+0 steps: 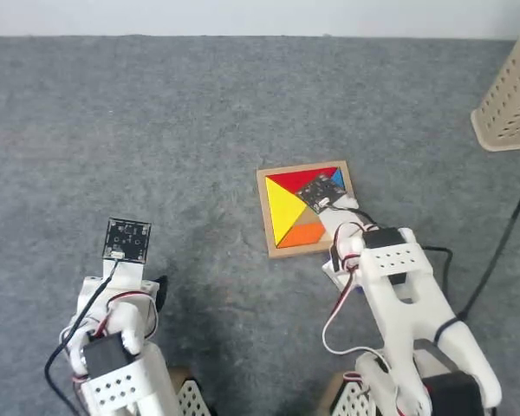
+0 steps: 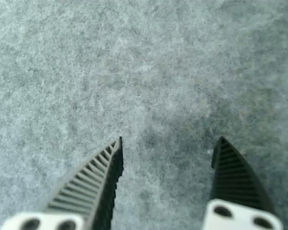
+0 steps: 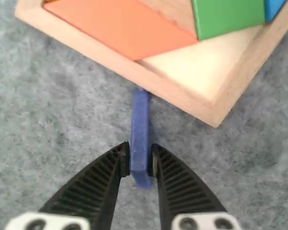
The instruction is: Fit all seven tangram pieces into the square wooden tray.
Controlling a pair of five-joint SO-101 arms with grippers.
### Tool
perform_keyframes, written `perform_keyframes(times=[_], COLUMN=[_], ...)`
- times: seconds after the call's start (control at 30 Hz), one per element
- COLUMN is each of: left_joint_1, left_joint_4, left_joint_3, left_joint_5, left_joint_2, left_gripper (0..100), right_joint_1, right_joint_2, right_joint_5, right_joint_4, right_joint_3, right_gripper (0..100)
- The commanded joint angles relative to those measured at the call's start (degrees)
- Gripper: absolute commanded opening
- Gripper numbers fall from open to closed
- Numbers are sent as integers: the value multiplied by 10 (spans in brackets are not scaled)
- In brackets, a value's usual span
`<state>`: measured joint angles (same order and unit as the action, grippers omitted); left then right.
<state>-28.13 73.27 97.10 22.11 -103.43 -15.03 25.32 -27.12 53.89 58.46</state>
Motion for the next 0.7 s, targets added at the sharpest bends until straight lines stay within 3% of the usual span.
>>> perform_keyframes(times=[0.0, 0.1, 0.3, 0.43, 0.67], left_joint_1=[-3, -3, -3, -3, -3], left_joint_4=[3, 3, 3, 3, 3], left_joint_3=[-5, -5, -5, -5, -5], left_joint_5=[6, 6, 6, 6, 6], left_joint_2=[-9, -9, -9, -9, -9], left_gripper=[280, 280, 280, 280, 280], right_joint_1=[-6, -3, 54, 95, 87], right_joint_2=[9, 9, 30, 56, -23], right_joint_5=[3, 4, 23, 55, 113], right_joint_4=[-10, -10, 13, 77, 138], right_joint_3=[-4, -4, -49, -145, -343], right_gripper=[61, 6, 6, 6, 6])
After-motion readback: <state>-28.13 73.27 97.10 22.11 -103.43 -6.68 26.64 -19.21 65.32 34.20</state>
